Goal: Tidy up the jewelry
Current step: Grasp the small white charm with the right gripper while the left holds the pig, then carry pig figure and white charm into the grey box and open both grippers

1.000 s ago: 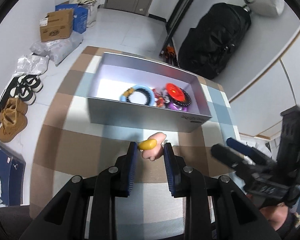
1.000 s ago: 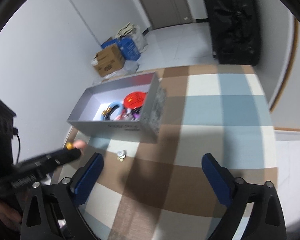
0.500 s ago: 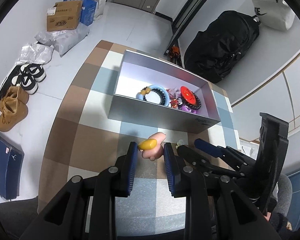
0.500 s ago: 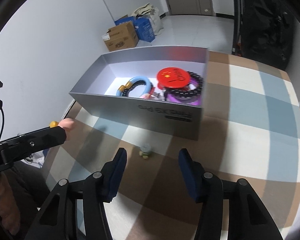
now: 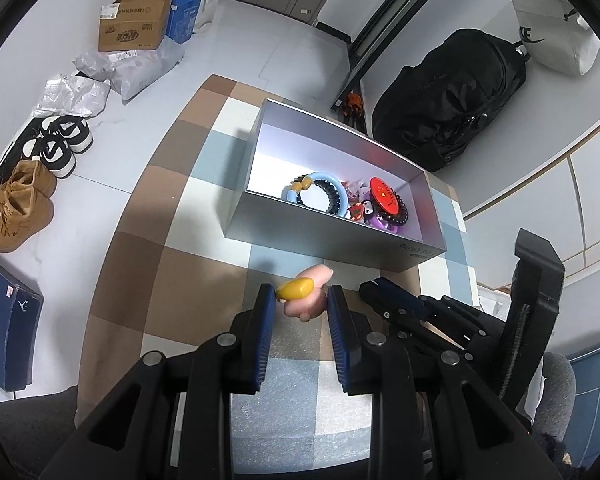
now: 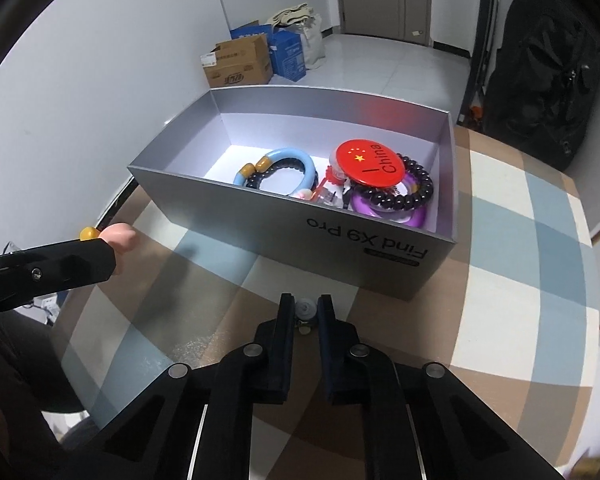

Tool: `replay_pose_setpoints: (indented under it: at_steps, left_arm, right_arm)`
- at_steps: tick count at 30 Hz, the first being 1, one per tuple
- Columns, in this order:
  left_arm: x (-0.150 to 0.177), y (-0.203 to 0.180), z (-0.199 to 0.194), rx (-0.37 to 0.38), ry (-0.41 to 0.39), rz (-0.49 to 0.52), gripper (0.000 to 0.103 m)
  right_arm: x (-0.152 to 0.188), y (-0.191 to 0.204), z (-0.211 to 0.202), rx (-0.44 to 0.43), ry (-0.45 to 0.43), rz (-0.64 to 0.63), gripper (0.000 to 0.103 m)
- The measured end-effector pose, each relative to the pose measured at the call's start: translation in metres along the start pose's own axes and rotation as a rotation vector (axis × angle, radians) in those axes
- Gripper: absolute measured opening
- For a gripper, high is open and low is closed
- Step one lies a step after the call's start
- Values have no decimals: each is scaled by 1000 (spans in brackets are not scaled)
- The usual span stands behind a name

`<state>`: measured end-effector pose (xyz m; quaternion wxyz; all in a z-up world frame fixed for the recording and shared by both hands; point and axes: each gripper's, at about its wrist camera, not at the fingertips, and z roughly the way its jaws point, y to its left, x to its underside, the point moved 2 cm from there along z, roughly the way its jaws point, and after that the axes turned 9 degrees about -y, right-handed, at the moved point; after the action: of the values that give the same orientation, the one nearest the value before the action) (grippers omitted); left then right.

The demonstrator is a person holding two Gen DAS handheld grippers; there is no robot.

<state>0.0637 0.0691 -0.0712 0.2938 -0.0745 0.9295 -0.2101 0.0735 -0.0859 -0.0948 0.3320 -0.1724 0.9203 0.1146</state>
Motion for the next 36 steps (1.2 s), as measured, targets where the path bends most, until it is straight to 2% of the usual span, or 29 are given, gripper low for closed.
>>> replay_pose_setpoints:
  at_steps: [8, 13, 17, 24, 32, 36]
  left_arm:
    - [-5, -4, -4, 18, -31, 5, 21]
    - [-12, -10, -8, 31, -79, 0, 21]
    - [-19, -10, -9, 26, -129, -16, 21]
    - [-31, -12, -11, 47, -191, -23, 21]
    - [-41, -17, 6, 56, -173, -35, 21]
    - [-48, -22, 10, 60, -191, -22, 21]
  right_arm:
    - [-8, 4, -11, -55, -49, 13, 10]
    - [-21, 7, -18, -82, -93, 37, 10]
    - [-36, -3, -28, -88, -137, 105, 10]
    - [-52, -9, -48, -163, -210, 158, 10]
    - [-71, -21, -59, -188, -282, 201, 10]
    - [-80, -29, -59, -178, -296, 210, 10]
